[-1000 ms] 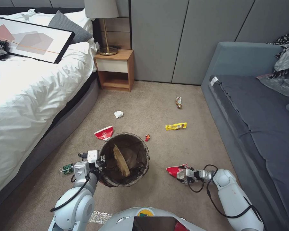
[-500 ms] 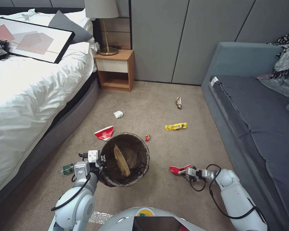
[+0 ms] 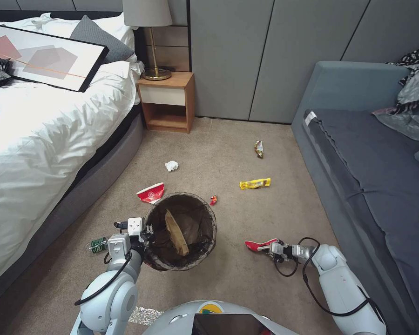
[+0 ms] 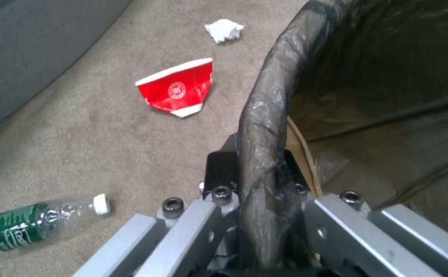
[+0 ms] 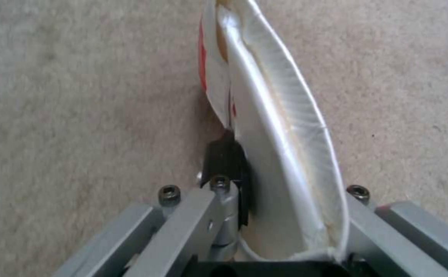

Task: Pick up the trash bin, then pick up the garbage from the floor and place it into the trash bin.

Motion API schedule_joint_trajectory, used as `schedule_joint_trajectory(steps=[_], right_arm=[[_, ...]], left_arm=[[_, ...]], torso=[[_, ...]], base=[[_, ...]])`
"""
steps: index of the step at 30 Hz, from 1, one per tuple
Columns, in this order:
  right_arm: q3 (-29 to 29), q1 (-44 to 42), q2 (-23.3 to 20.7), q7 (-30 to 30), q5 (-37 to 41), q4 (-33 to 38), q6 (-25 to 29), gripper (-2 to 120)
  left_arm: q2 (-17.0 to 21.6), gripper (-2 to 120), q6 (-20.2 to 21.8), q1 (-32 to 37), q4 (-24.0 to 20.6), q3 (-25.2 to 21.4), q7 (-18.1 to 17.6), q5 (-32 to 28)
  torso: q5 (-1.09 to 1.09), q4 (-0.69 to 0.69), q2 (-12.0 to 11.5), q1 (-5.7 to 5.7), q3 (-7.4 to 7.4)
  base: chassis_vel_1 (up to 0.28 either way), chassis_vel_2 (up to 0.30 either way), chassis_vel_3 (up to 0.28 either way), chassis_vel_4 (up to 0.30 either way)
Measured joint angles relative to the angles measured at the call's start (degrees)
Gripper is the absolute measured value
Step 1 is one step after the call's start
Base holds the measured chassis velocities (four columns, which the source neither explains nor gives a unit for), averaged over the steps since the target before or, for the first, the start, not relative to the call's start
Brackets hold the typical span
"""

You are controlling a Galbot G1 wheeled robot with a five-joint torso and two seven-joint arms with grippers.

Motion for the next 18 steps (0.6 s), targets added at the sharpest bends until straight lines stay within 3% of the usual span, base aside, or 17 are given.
schedule_joint_trajectory(steps=[2,4,5,7,10,13,18], right_arm=[[-0.2,-0.3,-0.1,0.3,1.2,0.2,-0.1,4],[-1.2,-2.3,-0.9,1.8,9.2,3.4,-1.1,3],[-1.2,-2.3,-0.9,1.8,9.2,3.4,-1.1,3],[-1.7,-4.9,-1.6,3.4,16.4,8.3,-2.3,0],[-1.9,-7.4,-1.5,4.4,22.9,13.3,-3.2,0],[-2.7,-11.0,-0.7,6.8,34.0,20.1,-4.2,0],[-4.1,-13.8,0.2,9.5,42.2,26.7,-5.5,0]], left_arm=[[0.0,3,0.0,0.0,0.1,0.0,0.0,0.0],[0.0,3,0.0,0.0,0.3,0.0,0.0,0.0],[0.0,3,0.0,0.0,0.3,0.0,0.0,0.0],[0.0,3,0.0,-0.2,0.5,0.0,0.0,-0.1],[0.0,3,0.0,-0.3,0.6,0.0,-0.1,-0.1],[0.0,3,0.0,-0.4,1.1,0.0,-0.1,-0.3],[0.0,3,0.1,-0.4,1.5,0.2,-0.2,-0.3]], torso=[[0.01,0.0,0.0,0.0,0.0],[0.05,-0.04,0.0,0.0,0.01],[0.05,-0.04,0.0,0.0,0.01],[-0.04,0.0,0.0,0.0,0.01],[0.03,-0.01,0.0,0.0,0.01],[0.0,-0.01,0.0,0.0,0.0],[-0.01,-0.01,0.0,0.0,0.0]], base=[[0.0,0.0,0.0,0.0],[0.0,0.0,0.0,0.0],[0.0,0.0,0.0,0.0],[0.0,0.0,0.0,0.0],[0.0,0.0,0.0,0.0],[0.0,0.0,0.0,0.0],[0.0,0.0,0.0,0.0]])
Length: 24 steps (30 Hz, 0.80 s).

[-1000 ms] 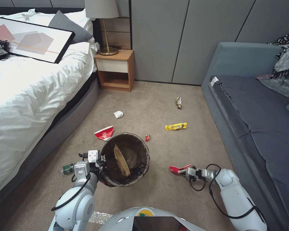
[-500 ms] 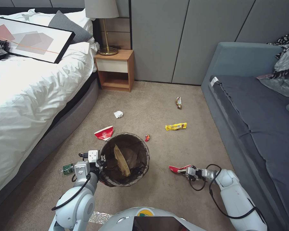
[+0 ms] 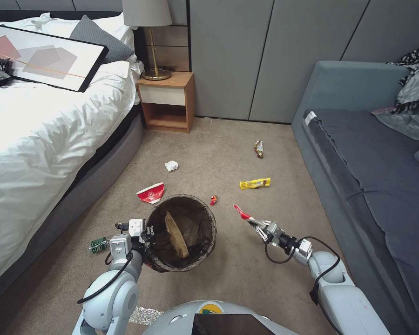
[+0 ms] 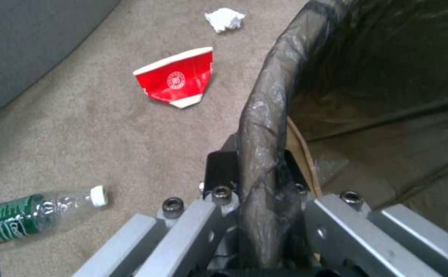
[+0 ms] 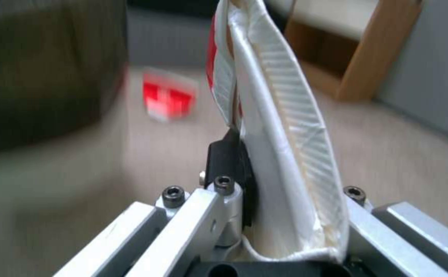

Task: Pick up the trash bin, then pick up the garbage from the floor and place it into the trash bin.

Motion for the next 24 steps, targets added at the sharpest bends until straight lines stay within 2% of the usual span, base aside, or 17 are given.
schedule_joint_trajectory(steps=[2,4,5,8,9,11,13,16,21,24], right_arm=[[-0.1,-0.2,0.1,0.1,0.4,0.5,-0.1,0],[-1.9,-2.6,0.8,2.2,5.1,10.3,-1.7,0],[-1.9,-2.6,0.8,2.2,5.1,10.3,-1.7,0],[-4.8,-4.0,0.6,4.3,8.2,18.9,-3.2,0],[-4.8,-4.0,0.6,4.3,8.2,18.9,-3.2,0],[-8.0,-4.2,0.0,6.2,11.1,24.6,-4.7,0],[-8.8,-4.2,-0.1,6.6,11.6,25.7,-5.1,0],[-15.3,-3.1,-2.2,9.7,13.0,31.7,-7.8,0],[-21.0,-1.8,-3.8,11.7,12.7,33.5,-9.8,0],[-25.5,-1.0,-4.0,12.0,9.6,32.6,-10.5,0]], left_arm=[[0.0,3,0.0,0.0,0.0,0.0,0.0,0.0],[0.1,3,0.1,-0.2,0.3,0.2,0.0,-0.2],[0.1,3,0.1,-0.2,0.3,0.2,0.0,-0.2],[0.3,3,0.3,-0.4,0.7,0.5,-0.1,-0.7],[0.3,3,0.3,-0.4,0.7,0.5,-0.1,-0.7],[0.3,3,0.5,-0.5,0.7,0.7,-0.2,-1.0],[0.3,3,0.6,-0.6,0.7,0.7,-0.2,-1.1],[0.3,3,1.2,-0.6,0.5,1.1,-0.3,-1.9],[0.1,3,2.0,-0.5,-0.2,1.4,-0.5,-3.2],[-0.1,3,2.8,-0.5,-0.8,1.6,-1.0,-4.9]], torso=[[0.01,0.0,0.0,0.0,0.0],[0.0,0.01,0.0,0.0,0.0],[0.0,0.01,0.0,0.0,0.0],[-0.02,0.0,0.0,0.0,0.0],[-0.02,0.0,0.0,0.0,0.0],[-0.02,0.0,0.0,0.0,0.0],[-0.02,0.0,0.0,0.0,0.0],[-0.02,0.0,0.0,0.0,0.0],[-0.01,0.0,0.0,0.0,0.0],[-0.01,0.0,0.0,0.0,0.0]], base=[[0.0,0.0,0.0,0.0],[0.0,0.0,0.0,0.0],[0.0,0.0,0.0,0.0],[0.0,0.0,0.0,0.0],[0.0,0.0,0.0,0.0],[0.0,0.0,0.0,0.0],[0.0,0.0,0.0,0.0],[0.0,0.0,0.0,0.0],[0.0,0.0,0.0,0.0],[0.0,0.0,0.0,0.0]])
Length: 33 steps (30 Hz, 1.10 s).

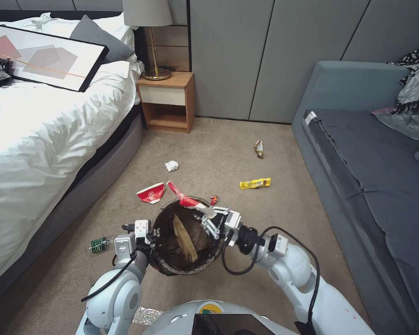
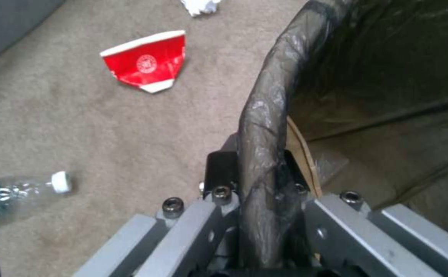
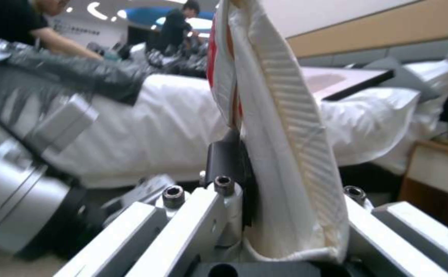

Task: Pick up the trash bin, then pick up the garbage from the floor and place it into the trash bin.

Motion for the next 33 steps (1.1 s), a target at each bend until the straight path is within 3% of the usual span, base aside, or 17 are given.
schedule_joint_trajectory(steps=[9,18,33], right_arm=[[-5.3,-1.0,1.7,-0.2,-6.1,-5.4,1.1,0],[-5.9,-1.6,3.2,-0.8,-8.9,-9.1,2.4,2],[-5.0,-1.6,2.9,-1.4,-9.7,-10.4,3.2,54]], left_arm=[[-0.4,3,0.5,0.1,-0.4,0.1,-0.2,-0.7],[-0.4,3,0.5,0.1,-0.9,-0.1,-0.3,-1.1],[-0.1,3,0.6,-0.1,-0.7,-0.6,-0.3,-1.6]], torso=[[0.01,0.0,0.0,0.0,0.0],[0.01,0.0,0.0,0.0,0.0],[0.01,0.0,0.0,0.0,0.0]], base=[[0.0,0.0,0.0,0.0],[0.0,0.0,0.0,0.0],[0.0,0.0,0.0,0.0]])
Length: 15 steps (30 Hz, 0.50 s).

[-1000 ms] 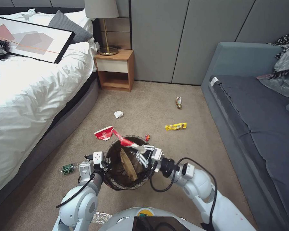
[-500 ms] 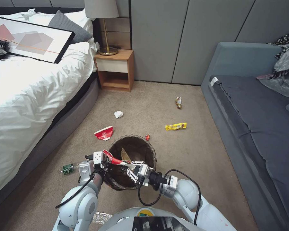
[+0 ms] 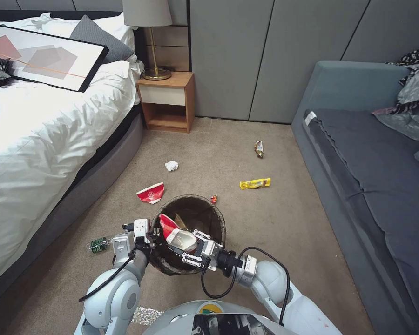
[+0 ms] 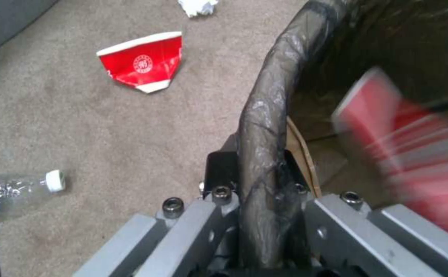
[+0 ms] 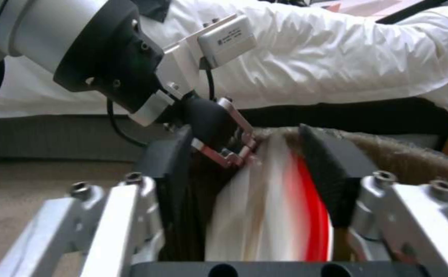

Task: Pick up the trash bin, then pick up the garbage from the floor and place it into the trash bin.

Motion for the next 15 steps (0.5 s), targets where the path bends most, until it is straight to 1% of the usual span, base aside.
schedule_joint_trajectory(steps=[1,2,3,4,5,6,7,8,9,12,15], right_arm=[[0.2,0.0,0.0,0.0,0.0,0.0,0.1,60],[0.2,0.0,0.0,0.0,0.0,0.0,0.1,60],[0.4,0.0,0.0,0.0,0.0,0.0,0.1,65],[0.5,0.0,0.0,-0.1,0.0,0.0,0.1,68],[0.5,0.0,0.0,-0.1,0.0,0.0,0.1,68],[0.6,0.0,-0.1,-0.1,0.0,0.0,0.1,75],[0.7,0.0,-0.1,-0.1,0.0,0.0,0.1,76],[0.8,0.0,-0.1,-0.1,0.0,0.1,0.1,84],[0.8,0.0,-0.1,-0.1,0.0,0.1,0.1,84],[1.1,0.0,-0.3,-0.1,0.0,0.2,0.2,97],[1.2,0.0,-0.4,-0.1,0.0,0.2,0.2,99]], left_arm=[[0.0,3,0.0,0.0,0.0,0.0,0.0,0.0],[0.0,3,0.0,0.0,0.0,0.0,0.0,0.0],[0.1,3,0.0,0.0,0.0,0.0,0.0,0.0],[0.1,3,0.0,0.0,0.0,0.0,0.0,0.0],[0.1,3,0.0,0.0,0.0,0.0,0.0,0.0],[0.1,3,0.0,0.0,0.0,0.0,0.0,0.0],[0.1,3,0.0,0.0,0.0,0.0,0.0,0.0],[0.1,3,0.0,0.1,0.0,0.0,0.0,0.0],[0.1,3,0.0,0.1,0.0,0.0,0.0,0.0],[0.1,3,0.1,0.2,-0.1,0.0,0.0,-0.1],[0.1,3,0.1,0.3,-0.1,0.0,0.0,0.0]], torso=[[0.0,0.0,0.0,0.0,0.0],[0.0,0.0,0.0,0.0,0.0],[0.0,0.0,0.0,0.0,0.0],[0.0,0.0,0.0,0.0,0.0],[0.0,0.0,0.0,0.0,0.0],[0.0,0.0,0.0,0.0,0.0],[0.0,0.0,0.0,0.0,0.0],[0.0,0.0,0.0,0.0,0.0],[0.0,0.0,0.0,0.0,0.0],[0.0,0.0,0.0,0.0,0.0],[0.0,0.0,0.0,0.0,0.0]], base=[[0.0,0.0,0.0,0.0],[0.0,0.0,0.0,0.0],[0.0,0.0,0.0,0.0],[0.0,0.0,0.0,0.0],[0.0,0.0,0.0,0.0],[0.0,0.0,0.0,0.0],[0.0,0.0,0.0,0.0],[0.0,0.0,0.0,0.0],[0.0,0.0,0.0,0.0],[0.0,0.0,0.0,0.0],[0.0,0.0,0.0,0.0]])
